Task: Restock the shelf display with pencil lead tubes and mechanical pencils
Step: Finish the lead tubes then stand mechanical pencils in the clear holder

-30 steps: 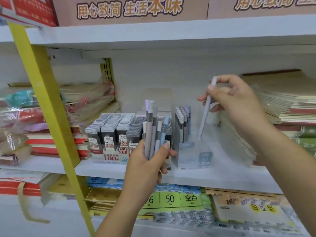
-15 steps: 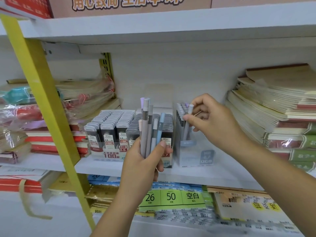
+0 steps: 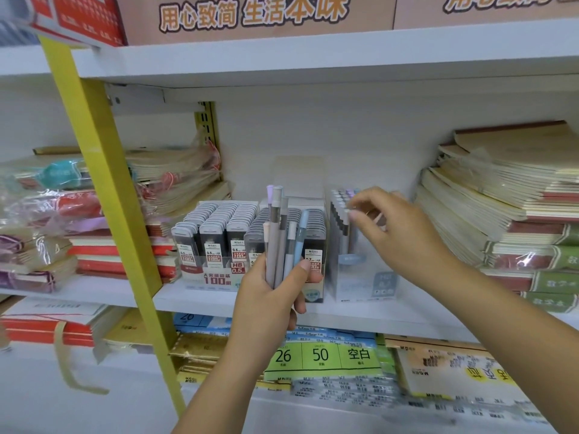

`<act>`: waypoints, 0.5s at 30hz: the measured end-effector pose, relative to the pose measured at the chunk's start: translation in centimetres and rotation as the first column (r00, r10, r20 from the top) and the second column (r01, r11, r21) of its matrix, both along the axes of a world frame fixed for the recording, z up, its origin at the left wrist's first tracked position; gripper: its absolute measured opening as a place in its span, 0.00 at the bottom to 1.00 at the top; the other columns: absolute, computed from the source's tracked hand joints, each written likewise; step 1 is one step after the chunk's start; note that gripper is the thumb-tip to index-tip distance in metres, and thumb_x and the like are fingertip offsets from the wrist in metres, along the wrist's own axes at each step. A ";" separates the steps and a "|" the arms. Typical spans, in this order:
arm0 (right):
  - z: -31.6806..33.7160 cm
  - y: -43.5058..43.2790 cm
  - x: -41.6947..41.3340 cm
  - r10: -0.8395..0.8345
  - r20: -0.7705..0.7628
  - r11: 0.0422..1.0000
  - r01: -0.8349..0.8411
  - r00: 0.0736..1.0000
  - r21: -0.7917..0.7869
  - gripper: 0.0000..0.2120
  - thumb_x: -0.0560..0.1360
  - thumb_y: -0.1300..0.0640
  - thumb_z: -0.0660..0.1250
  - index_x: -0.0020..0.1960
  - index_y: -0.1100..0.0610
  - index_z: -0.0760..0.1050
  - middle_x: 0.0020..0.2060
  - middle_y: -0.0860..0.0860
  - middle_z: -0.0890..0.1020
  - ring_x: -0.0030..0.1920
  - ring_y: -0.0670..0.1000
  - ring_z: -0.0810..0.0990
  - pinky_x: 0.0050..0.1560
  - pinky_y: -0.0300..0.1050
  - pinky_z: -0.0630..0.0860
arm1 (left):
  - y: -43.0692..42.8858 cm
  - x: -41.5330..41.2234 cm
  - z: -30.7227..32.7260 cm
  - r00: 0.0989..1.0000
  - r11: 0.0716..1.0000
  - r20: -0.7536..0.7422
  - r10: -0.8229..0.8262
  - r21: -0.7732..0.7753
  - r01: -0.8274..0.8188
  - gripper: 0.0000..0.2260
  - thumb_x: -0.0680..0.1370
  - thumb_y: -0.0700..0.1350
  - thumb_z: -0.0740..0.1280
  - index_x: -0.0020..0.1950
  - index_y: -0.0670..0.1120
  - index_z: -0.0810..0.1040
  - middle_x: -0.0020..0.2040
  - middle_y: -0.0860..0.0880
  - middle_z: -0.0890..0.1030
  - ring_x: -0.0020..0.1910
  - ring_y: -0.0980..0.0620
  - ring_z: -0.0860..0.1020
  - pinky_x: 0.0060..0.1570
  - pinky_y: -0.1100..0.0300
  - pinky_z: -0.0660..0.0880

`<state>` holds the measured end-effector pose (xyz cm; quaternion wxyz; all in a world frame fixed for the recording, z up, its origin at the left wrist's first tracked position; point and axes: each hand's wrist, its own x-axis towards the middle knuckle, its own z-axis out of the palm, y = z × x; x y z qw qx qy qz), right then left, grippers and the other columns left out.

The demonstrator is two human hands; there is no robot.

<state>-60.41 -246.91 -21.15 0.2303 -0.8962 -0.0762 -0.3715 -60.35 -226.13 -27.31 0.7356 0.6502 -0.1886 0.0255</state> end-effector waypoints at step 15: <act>-5.3 1.0 -3.8 -0.205 -0.207 0.970 0.227 0.957 0.088 0.09 0.74 0.51 0.72 0.54 0.46 0.81 0.71 0.51 0.71 0.45 0.52 0.82 0.58 0.45 0.74 | 1.0 -0.3 0.1 1.000 1.000 0.002 -0.011 0.013 0.011 0.06 0.79 0.49 0.69 0.48 0.47 0.81 0.31 0.50 0.82 0.23 0.55 0.71 0.22 0.63 0.69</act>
